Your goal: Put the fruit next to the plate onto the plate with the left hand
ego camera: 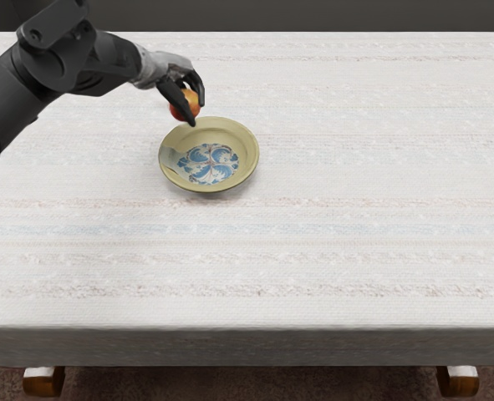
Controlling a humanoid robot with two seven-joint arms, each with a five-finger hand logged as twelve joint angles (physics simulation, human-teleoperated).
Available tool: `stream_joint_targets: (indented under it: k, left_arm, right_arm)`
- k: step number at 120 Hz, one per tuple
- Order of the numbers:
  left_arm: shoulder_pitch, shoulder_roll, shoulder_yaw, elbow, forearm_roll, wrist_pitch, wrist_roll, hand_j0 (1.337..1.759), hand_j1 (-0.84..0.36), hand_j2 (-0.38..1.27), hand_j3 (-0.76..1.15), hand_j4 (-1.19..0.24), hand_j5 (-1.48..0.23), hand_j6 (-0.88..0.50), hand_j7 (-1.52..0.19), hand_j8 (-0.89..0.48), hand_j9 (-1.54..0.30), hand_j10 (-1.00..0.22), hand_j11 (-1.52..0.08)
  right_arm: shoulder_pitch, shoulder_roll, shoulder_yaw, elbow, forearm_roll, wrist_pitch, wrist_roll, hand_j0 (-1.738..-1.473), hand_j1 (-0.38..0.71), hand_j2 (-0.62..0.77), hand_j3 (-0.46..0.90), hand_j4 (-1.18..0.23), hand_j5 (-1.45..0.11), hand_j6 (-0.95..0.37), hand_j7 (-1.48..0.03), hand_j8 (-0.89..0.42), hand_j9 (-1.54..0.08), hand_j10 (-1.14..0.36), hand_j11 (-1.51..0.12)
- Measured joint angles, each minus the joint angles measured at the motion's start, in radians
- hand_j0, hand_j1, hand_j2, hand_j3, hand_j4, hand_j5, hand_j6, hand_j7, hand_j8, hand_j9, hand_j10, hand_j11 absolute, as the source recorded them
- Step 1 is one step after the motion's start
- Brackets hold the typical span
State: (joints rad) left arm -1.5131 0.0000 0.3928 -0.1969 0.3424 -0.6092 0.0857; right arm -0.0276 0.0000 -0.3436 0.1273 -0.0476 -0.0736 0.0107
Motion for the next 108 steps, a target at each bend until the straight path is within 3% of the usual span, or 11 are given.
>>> stream_joint_targets:
  k: [31,38,66,108]
  left_arm:
    - [0.018,0.000,-0.034,-0.060,0.000,0.001,0.000,1.625,-0.47,0.43,0.00,-0.88,-1.09,-0.30,-1.19,-0.24,-1.22,-0.37,-1.25]
    - [0.024,0.000,-0.036,-0.070,0.000,0.001,0.000,1.626,-0.45,0.33,0.00,-0.88,-1.09,-0.31,-1.19,-0.25,-1.22,-0.38,-1.25]
    - [0.063,0.000,-0.037,-0.075,0.001,0.000,0.001,1.627,-0.50,0.42,0.00,-0.88,-1.10,-0.28,-1.17,-0.23,-1.20,-0.35,-1.25]
    - [0.102,0.000,-0.087,-0.073,0.000,-0.001,0.000,1.646,-0.32,0.22,0.00,-0.67,-0.84,-0.50,-0.86,-0.44,-0.89,-0.50,-0.91]
  right_arm:
    - [0.000,0.000,0.000,0.000,0.000,0.000,0.000,-1.658,-0.35,0.00,0.00,0.00,0.00,0.00,0.00,0.00,0.00,0.00,0.00]
    - [0.000,0.000,0.000,0.000,0.000,0.000,0.000,-1.658,-0.35,0.00,0.00,0.00,0.00,0.00,0.00,0.00,0.00,0.00,0.00]
    - [0.000,0.000,0.000,0.000,0.000,0.000,0.000,-1.658,-0.35,0.00,0.00,0.00,0.00,0.00,0.00,0.00,0.00,0.00,0.00]
    - [0.000,0.000,0.000,0.000,0.000,0.000,0.000,-1.658,-0.35,0.00,0.00,0.00,0.00,0.00,0.00,0.00,0.00,0.00,0.00]
